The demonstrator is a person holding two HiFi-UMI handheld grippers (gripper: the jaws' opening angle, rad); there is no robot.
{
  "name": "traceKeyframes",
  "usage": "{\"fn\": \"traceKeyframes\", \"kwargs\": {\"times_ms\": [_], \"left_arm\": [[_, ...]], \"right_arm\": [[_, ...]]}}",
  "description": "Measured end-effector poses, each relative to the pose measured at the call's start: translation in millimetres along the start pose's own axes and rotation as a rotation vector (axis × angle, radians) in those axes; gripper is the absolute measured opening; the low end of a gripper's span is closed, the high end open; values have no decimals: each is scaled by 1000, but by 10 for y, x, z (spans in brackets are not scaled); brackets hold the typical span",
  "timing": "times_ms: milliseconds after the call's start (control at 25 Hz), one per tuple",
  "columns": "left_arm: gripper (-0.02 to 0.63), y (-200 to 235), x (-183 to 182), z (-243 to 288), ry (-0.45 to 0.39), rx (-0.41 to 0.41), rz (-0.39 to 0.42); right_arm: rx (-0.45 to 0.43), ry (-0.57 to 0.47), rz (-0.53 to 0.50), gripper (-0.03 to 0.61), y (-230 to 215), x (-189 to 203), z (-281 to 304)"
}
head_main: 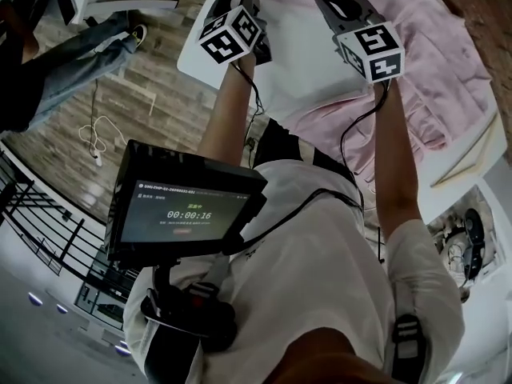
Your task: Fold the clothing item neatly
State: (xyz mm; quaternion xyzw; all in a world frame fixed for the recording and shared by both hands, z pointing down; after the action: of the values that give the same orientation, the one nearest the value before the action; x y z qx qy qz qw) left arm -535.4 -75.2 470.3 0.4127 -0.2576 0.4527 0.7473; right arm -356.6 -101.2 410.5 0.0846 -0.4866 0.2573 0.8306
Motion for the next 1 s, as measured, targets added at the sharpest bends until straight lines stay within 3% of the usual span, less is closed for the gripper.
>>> {"fn": "traceKeyframes", "kwargs": {"times_ms": [320,440,640,760,1000], "left_arm": [[230,103,-20,125,130,-146,-16],[81,241,-24,122,164,-207,-21],[63,307,-30,143,192,-200,42],[29,178,-66,107,139,-179,102],[29,-392,-395,-29,-40,-73,331]], "right_arm": [[62,-28,30,32,-251,-110,-186],[75,-38,46,32,-270,-110,-241],[93,-48,70,32,-294,-46,-330],[106,-50,74,32,-343,61,-456],[151,-31,108,32,-503,370,-728]]}}
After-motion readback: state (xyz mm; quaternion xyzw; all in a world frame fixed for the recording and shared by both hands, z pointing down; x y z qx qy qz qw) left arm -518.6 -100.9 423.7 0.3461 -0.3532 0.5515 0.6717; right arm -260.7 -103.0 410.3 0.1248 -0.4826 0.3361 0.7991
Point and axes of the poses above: the fingertips, and each gripper's own axes: z forward along the fingers, y to its left, x out of its underside, the point moved 3 cm from there along -z, backward along the fingers, and after that the axes turned 3 degrees about z, right-handed, at the moved point
